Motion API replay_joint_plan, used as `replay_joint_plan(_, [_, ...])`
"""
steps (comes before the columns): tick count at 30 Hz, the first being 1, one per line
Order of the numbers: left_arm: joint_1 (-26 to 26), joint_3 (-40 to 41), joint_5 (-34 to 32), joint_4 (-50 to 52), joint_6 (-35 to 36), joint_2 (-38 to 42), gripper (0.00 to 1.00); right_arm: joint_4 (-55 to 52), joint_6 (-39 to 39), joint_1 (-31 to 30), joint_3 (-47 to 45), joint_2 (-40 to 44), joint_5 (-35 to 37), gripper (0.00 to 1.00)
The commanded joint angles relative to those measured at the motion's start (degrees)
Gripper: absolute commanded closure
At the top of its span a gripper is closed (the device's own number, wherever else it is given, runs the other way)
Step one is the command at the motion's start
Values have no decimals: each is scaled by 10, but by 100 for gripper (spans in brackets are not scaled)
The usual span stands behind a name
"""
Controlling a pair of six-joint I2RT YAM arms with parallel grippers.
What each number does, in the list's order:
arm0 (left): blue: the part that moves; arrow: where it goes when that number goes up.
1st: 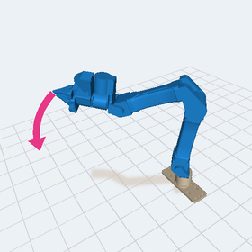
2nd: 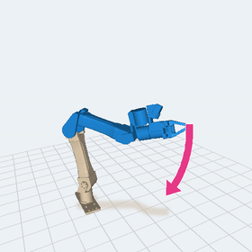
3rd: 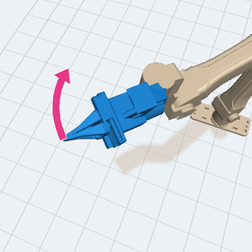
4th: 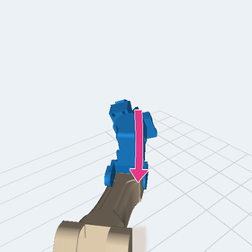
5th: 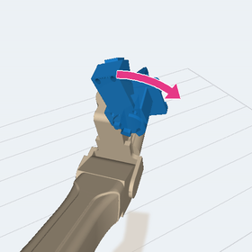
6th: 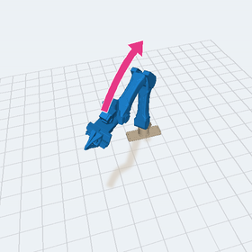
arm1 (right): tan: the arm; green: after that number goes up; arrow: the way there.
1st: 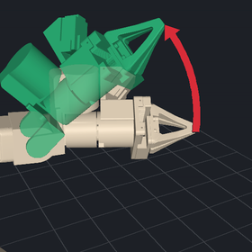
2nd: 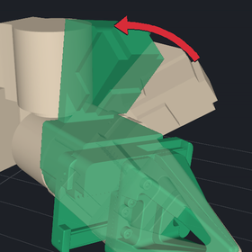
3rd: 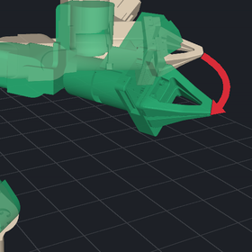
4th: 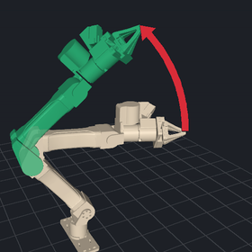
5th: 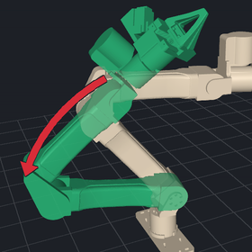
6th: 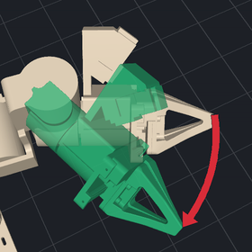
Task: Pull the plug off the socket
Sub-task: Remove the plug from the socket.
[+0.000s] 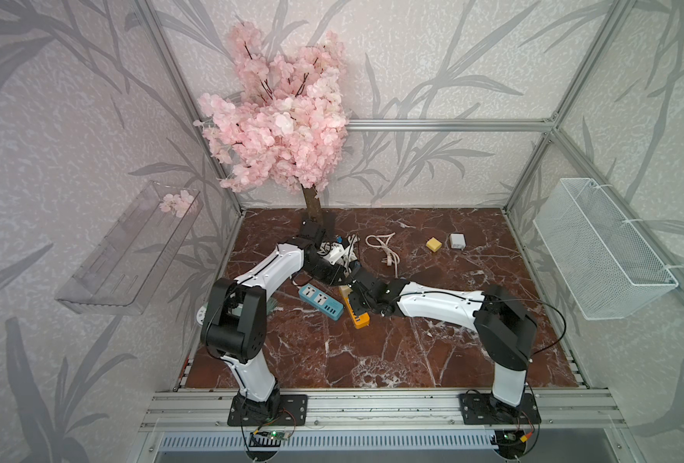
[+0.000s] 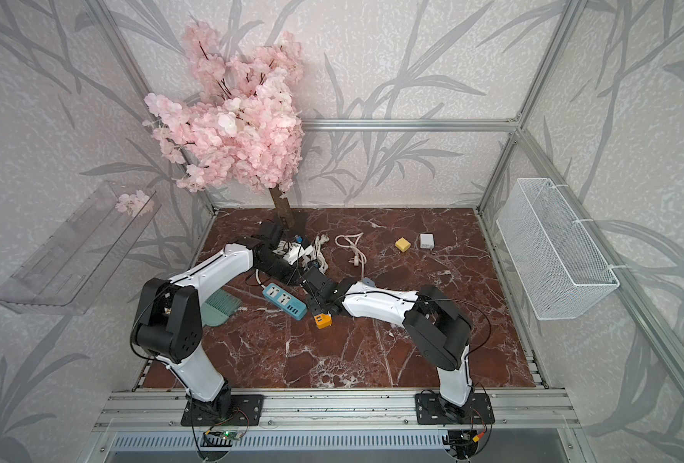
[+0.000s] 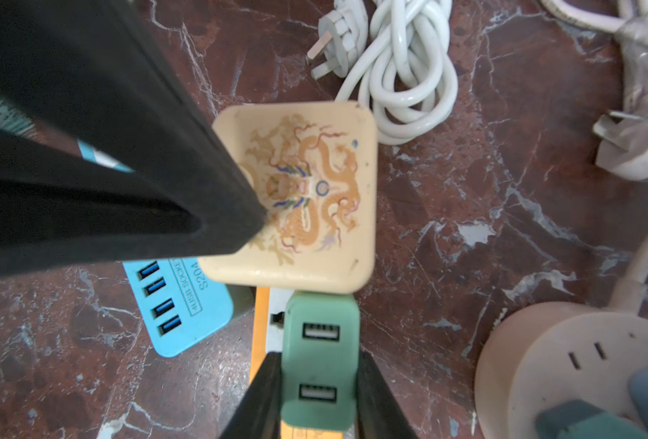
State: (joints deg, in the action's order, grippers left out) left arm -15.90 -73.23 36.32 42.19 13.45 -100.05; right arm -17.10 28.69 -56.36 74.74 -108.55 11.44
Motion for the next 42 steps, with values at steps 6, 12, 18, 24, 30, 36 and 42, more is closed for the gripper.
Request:
replay_joint_plan(6, [0,38,-59,21,8,-45,100,11,8,-18,-17,15,0,100])
replay_joint_plan(12, [1,36,-59,22,7,-48,100,-29,-14,-62,12,-7,89,100])
replay_joint_plan(18, [1,35,-60,24,7,-49,100,-41,-14,-66,21,-10,109,100])
replay_joint_plan(24, [1,34,-60,24,8,-52,100,-14,4,-44,10,10,59,100])
replay_joint_plan(30, [1,35,-58,25,8,-52,100,2,18,-26,-4,31,6,100])
replay_joint_plan(36, [1,33,-57,25,7,-53,100,-35,12,-27,14,21,22,100])
replay_joint_plan(42, [1,33,-56,25,7,-54,100,-53,-10,-54,26,14,90,100])
